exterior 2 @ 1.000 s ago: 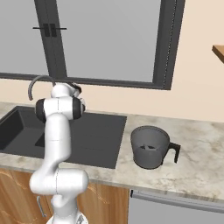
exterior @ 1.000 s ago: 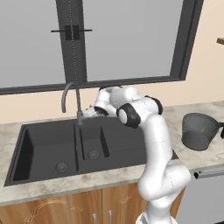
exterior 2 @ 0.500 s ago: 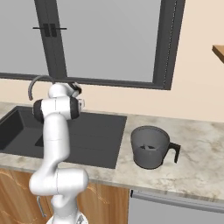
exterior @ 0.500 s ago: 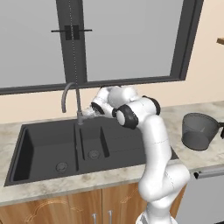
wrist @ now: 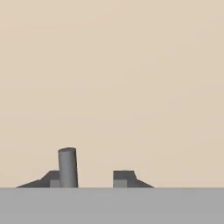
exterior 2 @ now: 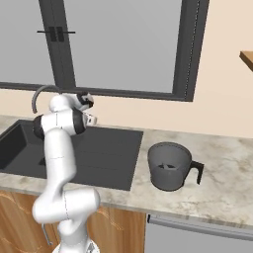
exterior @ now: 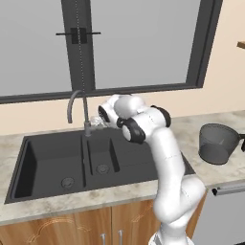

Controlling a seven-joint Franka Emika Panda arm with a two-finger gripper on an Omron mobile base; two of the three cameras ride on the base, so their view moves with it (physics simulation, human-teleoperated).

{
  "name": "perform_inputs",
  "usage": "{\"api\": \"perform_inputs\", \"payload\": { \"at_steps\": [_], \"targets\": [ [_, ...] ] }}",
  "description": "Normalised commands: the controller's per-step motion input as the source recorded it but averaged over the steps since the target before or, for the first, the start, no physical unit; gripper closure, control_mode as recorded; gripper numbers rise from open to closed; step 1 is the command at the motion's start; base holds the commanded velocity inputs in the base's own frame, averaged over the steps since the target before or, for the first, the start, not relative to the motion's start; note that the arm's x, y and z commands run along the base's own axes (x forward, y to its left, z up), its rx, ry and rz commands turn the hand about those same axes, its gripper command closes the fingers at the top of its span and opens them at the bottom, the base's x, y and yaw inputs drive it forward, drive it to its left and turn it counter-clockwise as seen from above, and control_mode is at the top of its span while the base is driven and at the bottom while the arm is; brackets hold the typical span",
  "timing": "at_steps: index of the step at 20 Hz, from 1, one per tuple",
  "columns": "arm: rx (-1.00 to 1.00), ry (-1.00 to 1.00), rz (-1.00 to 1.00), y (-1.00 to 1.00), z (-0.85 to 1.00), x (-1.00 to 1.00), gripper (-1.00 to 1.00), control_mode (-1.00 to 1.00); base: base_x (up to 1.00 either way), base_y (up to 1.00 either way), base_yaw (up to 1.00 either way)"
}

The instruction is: Turn on the sink faucet and place the jug under the water for a few seconds to fill it up.

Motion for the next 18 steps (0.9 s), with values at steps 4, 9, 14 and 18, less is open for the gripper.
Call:
{"api": "perform_inputs", "payload": {
  "at_steps": [4,9,14,18],
  "targets": [
    [0.22,0.27,-0.19,-1.00,-0.40,0.00,1.00,-1.00,0.00,0.00,0.00],
    [0.23,0.24,-0.18,-1.00,-0.48,-0.08,1.00,-1.00,0.00,0.00,0.00],
    [0.28,0.19,-0.14,-1.00,-0.28,-0.21,1.00,-1.00,0.00,0.00,0.00],
    [0.28,0.22,-0.07,-1.00,-0.02,-0.08,1.00,-1.00,0.00,0.00,0.00]
  ]
}}
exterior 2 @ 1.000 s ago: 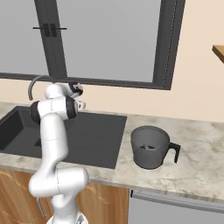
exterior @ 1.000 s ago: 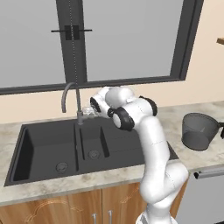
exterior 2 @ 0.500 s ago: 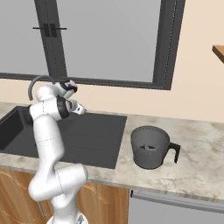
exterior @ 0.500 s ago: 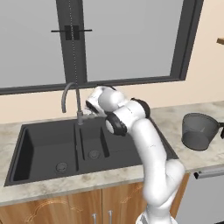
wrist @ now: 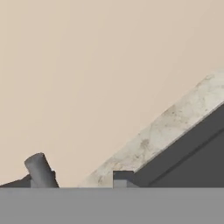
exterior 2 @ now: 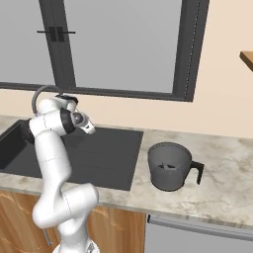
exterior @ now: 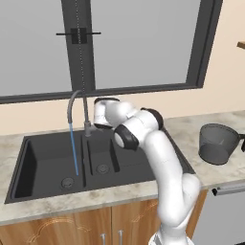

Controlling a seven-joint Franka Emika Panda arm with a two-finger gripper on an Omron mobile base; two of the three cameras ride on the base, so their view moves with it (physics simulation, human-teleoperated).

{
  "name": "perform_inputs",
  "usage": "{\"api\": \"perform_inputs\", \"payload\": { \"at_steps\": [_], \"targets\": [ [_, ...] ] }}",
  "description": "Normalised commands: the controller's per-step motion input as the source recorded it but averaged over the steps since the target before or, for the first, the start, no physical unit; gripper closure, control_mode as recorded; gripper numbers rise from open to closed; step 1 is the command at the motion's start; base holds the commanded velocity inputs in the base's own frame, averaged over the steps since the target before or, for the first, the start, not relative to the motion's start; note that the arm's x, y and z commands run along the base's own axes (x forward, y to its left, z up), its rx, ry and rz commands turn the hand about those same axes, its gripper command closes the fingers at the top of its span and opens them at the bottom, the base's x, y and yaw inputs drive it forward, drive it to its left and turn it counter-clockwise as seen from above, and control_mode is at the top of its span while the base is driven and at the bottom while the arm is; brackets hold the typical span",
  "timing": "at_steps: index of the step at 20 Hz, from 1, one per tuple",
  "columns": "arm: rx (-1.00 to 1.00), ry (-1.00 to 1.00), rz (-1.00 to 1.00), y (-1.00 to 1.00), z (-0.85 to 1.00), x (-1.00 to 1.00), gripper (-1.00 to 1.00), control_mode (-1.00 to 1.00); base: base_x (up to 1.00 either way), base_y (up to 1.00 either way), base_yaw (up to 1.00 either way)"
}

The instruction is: Turn on the sink faucet and place the jug under the water for a few seconds to fill it up.

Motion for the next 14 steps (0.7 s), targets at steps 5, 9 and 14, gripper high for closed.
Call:
{"api": "perform_inputs", "payload": {
  "at_steps": [5,9,14],
  "targets": [
    [0.21,0.23,-0.01,-0.88,0.01,-0.01,-1.00,-1.00,0.00,0.00,0.00],
    [0.08,0.04,0.00,-0.51,0.63,-0.23,-1.00,-1.00,0.00,0.00,0.00],
    [0.02,0.00,0.00,-0.45,1.00,-0.36,-1.00,-1.00,0.00,0.00,0.00]
  ]
}}
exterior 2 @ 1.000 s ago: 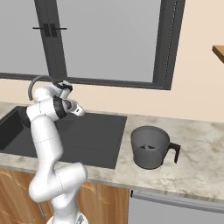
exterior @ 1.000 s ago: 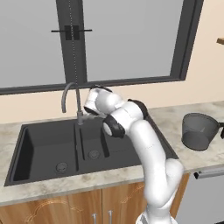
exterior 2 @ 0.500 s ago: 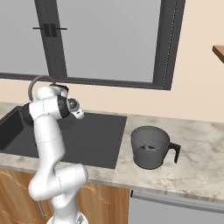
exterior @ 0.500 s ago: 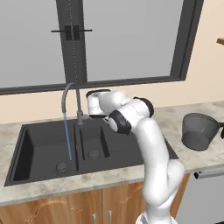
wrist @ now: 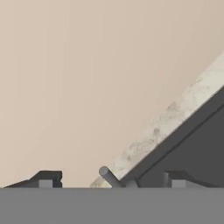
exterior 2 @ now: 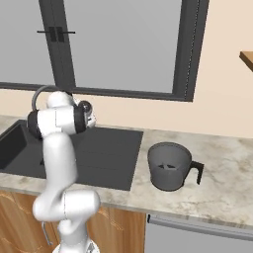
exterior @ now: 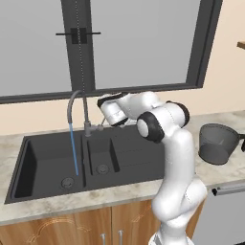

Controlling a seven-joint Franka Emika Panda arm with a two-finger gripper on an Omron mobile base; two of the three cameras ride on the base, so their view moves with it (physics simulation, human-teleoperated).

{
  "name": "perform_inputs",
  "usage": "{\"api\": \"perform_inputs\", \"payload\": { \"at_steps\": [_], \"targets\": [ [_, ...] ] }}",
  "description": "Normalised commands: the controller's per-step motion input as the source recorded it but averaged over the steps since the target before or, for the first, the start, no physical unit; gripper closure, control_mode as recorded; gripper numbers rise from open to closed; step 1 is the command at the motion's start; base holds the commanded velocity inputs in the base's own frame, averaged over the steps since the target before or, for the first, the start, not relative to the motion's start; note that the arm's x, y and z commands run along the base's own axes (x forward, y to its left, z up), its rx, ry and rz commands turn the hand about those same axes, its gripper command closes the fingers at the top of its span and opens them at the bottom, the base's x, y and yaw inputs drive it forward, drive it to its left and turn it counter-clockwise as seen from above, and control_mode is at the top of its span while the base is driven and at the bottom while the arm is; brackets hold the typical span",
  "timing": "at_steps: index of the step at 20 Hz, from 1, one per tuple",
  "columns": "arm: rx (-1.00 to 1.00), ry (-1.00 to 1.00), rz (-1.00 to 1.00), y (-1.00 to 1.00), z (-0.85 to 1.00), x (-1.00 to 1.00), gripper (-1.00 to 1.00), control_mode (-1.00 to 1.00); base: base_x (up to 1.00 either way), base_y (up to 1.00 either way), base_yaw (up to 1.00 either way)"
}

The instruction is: Turn on the sink faucet and place the jug under the water for a few seconds to fill it up.

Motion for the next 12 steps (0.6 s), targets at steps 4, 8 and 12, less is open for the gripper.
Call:
{"api": "perform_inputs", "payload": {
  "at_steps": [4,8,12],
  "targets": [
    [0.00,0.00,-0.01,-0.51,0.94,-0.45,-1.00,-1.00,0.00,0.00,0.00],
    [0.00,0.00,0.00,-0.51,0.55,-0.71,-1.00,-1.00,0.00,0.00,0.00],
    [0.00,0.00,-0.01,-0.58,0.40,-0.98,-1.00,-1.00,0.00,0.00,0.00]
  ]
}}
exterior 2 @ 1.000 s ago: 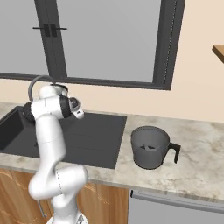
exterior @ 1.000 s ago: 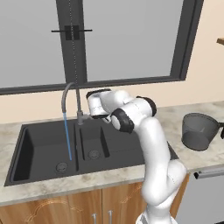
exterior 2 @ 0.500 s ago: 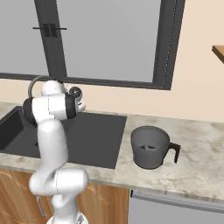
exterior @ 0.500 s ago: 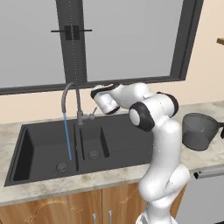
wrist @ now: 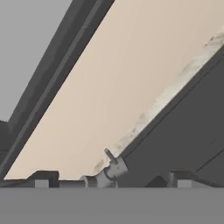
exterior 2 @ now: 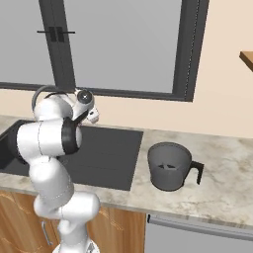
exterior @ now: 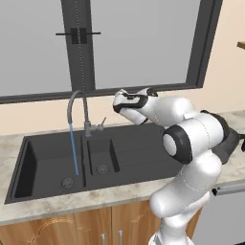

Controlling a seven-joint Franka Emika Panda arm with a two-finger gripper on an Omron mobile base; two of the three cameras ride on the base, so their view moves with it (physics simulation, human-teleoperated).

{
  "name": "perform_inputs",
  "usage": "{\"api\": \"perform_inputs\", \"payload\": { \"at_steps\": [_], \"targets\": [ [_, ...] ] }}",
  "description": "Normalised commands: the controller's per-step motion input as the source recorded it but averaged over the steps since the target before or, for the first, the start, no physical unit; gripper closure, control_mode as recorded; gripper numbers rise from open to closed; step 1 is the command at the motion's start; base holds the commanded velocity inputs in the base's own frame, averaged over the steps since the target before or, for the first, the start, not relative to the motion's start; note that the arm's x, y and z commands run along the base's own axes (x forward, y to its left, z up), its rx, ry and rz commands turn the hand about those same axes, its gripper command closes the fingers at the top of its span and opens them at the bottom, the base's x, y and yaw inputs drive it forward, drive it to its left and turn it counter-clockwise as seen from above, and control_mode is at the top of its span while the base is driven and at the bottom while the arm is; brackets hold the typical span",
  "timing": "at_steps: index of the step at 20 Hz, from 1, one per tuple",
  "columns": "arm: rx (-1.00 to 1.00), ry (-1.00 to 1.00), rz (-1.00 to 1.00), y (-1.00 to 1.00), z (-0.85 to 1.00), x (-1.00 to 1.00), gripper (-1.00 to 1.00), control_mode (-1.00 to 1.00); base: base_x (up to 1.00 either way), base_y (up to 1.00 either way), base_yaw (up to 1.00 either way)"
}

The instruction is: Turn on the sink faucet and place the jug under the water for a few seconds to fill it up.

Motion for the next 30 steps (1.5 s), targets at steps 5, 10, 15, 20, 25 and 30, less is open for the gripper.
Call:
{"api": "perform_inputs", "payload": {
  "at_steps": [5,10,15,20,25,30],
  "targets": [
    [0.00,0.00,0.00,-0.47,0.53,-0.85,-1.00,-1.00,0.00,0.00,0.00],
    [-0.05,0.00,0.00,-0.49,0.90,-0.70,-1.00,-1.00,0.00,0.00,0.00],
    [-0.12,-0.06,0.00,-0.49,0.57,-0.77,-1.00,-1.00,0.00,0.00,0.00],
    [-0.20,-0.36,0.01,-0.17,-0.11,-0.98,-1.00,-1.00,0.00,0.00,0.00],
    [-0.22,-0.40,0.01,-0.41,0.52,-0.99,-1.00,-1.00,0.00,0.00,0.00],
    [-0.26,-0.22,0.00,-0.58,0.98,-0.86,-1.00,-1.00,0.00,0.00,0.00]
  ]
}}
